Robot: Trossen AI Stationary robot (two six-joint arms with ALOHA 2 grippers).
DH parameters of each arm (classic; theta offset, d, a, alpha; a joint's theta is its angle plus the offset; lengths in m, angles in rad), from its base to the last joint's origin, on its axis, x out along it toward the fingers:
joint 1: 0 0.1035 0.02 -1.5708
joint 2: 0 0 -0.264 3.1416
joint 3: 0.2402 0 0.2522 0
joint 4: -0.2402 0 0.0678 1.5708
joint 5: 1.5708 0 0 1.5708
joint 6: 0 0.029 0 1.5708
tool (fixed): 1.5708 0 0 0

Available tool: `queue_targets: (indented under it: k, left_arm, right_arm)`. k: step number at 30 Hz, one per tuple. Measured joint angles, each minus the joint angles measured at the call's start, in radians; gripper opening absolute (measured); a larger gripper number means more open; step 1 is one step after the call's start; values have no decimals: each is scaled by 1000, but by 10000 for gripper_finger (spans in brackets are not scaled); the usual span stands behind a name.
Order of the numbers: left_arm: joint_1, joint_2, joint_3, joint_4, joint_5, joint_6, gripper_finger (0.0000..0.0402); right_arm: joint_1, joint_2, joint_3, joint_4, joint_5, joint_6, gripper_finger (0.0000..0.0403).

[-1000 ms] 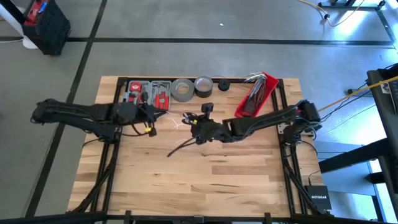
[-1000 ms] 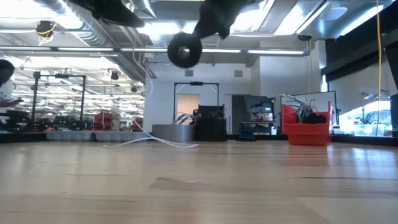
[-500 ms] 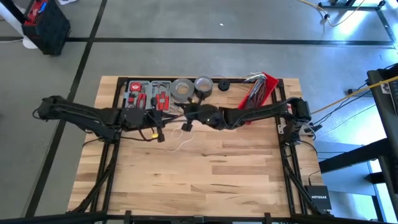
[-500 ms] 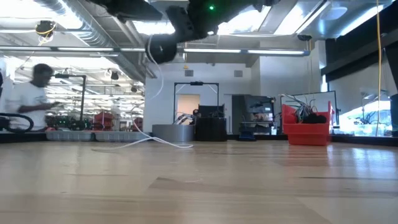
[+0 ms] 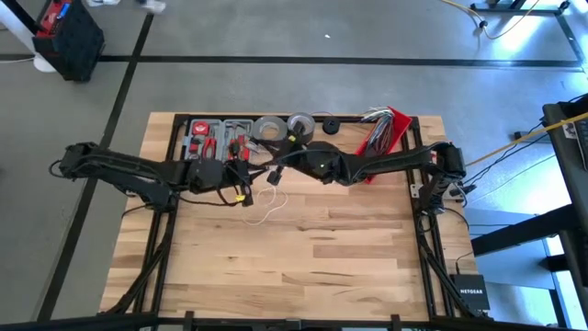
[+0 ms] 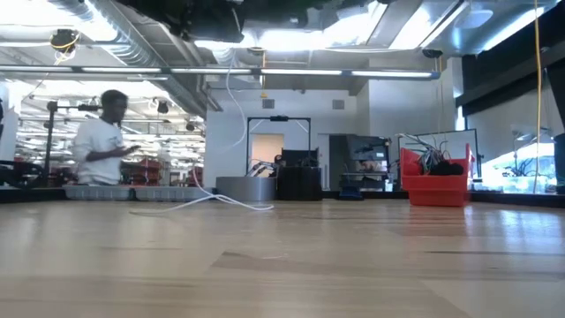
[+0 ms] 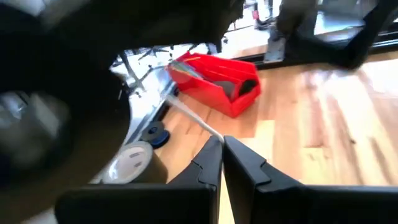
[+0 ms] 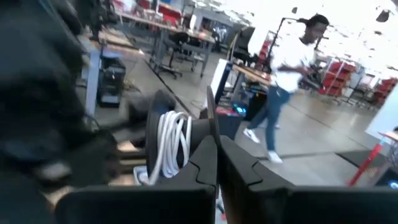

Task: Coil cords
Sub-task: Coil the white wire onto the black spool

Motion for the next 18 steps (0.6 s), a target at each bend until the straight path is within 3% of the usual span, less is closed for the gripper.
queue_targets:
  k: [18]
  left_arm:
    - [82,63,2,-30,16,21,5]
  right_arm:
    - [69,-172,-3,-39,-25,-79,5]
